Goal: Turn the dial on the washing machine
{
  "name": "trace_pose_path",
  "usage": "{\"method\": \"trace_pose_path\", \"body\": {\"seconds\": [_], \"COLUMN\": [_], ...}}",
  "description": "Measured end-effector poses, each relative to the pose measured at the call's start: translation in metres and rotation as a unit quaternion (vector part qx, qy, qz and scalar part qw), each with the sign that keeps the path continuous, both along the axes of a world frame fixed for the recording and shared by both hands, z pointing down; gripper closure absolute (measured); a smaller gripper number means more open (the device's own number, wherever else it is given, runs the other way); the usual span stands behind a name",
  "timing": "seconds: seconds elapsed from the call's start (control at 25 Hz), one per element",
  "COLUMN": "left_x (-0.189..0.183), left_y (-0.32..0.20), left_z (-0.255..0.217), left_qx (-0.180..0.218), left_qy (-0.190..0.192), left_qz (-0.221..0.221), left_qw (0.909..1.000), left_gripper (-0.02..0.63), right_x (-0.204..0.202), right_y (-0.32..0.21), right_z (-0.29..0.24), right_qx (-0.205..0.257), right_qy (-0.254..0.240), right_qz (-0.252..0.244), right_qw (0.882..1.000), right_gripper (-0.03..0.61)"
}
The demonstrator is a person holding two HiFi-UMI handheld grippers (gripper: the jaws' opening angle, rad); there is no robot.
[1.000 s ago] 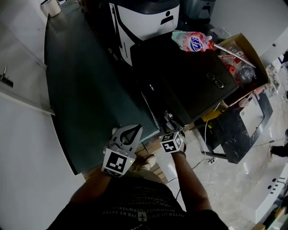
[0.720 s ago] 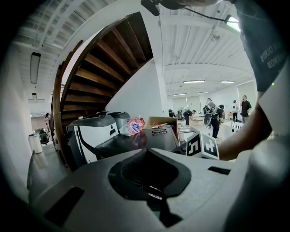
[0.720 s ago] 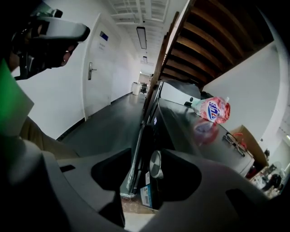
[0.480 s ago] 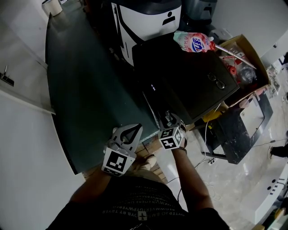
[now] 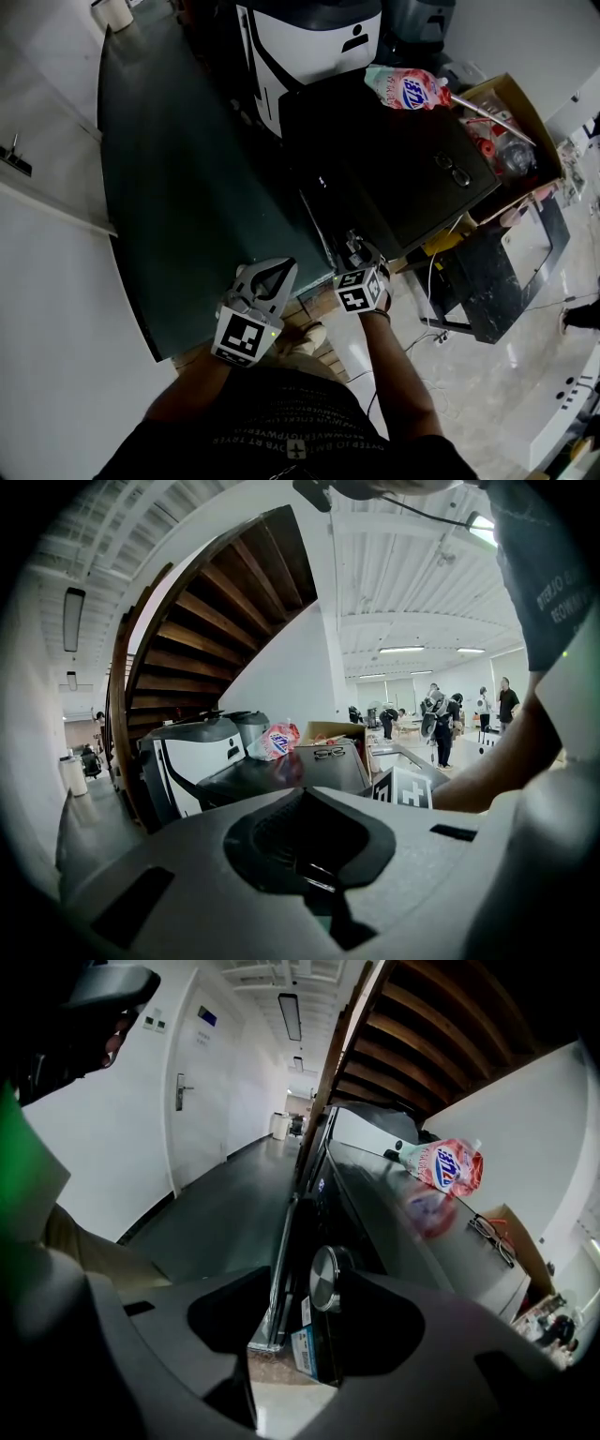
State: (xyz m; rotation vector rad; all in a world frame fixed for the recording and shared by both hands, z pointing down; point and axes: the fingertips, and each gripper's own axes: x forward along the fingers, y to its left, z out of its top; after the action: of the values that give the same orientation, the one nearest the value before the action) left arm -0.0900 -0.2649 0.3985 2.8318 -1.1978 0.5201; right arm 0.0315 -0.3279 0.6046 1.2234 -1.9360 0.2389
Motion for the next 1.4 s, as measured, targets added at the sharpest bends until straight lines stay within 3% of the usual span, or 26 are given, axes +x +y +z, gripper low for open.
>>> {"method": "trace_pose_path", "body": {"seconds": [0.2,0.44,0.76,0.8,1.12,1.4], "left_x": [0.004,0.006,-0.006,-0.008,-0.02,-0.014], "left_y": [0.001,-0.004,-0.009,-0.009,-0.002,0.008], "left_z": [0.002,-0.018,-0.058,-0.062,-0.09,-0.095], "left_qx": [0.0,0.013,0.04,0.044,0.069,0.075], "left_qy": [0.001,0.012,0.056,0.06,0.077,0.069], "left_qz": [0.002,-0.003,-0.029,-0.033,-0.053,-0.049], "left_qw": [1.0,0.9998,0.9972,0.9967,0.9932,0.9936], "left_gripper": [0.611,0.611,0.611,0.611,0.611,0.611], "right_x": [-0.004,-0.008,-0.017,-0.02,-0.033,-0.026], "right_y": [-0.001,0.003,0.032,0.036,0.058,0.059], "right_z": [-0.01,-0.087,-0.194,-0.205,-0.271,-0.265], "right_qx": [0.02,0.121,0.223,0.232,0.277,0.264], "right_qy": [-0.013,-0.084,-0.175,-0.188,-0.201,-0.201], "right_qz": [-0.004,-0.014,-0.027,-0.033,-0.065,-0.063], "right_qw": [1.0,0.989,0.959,0.954,0.937,0.941], "right_gripper": [0.356,0.37,0.581,0.581,0.581,0.581]}}
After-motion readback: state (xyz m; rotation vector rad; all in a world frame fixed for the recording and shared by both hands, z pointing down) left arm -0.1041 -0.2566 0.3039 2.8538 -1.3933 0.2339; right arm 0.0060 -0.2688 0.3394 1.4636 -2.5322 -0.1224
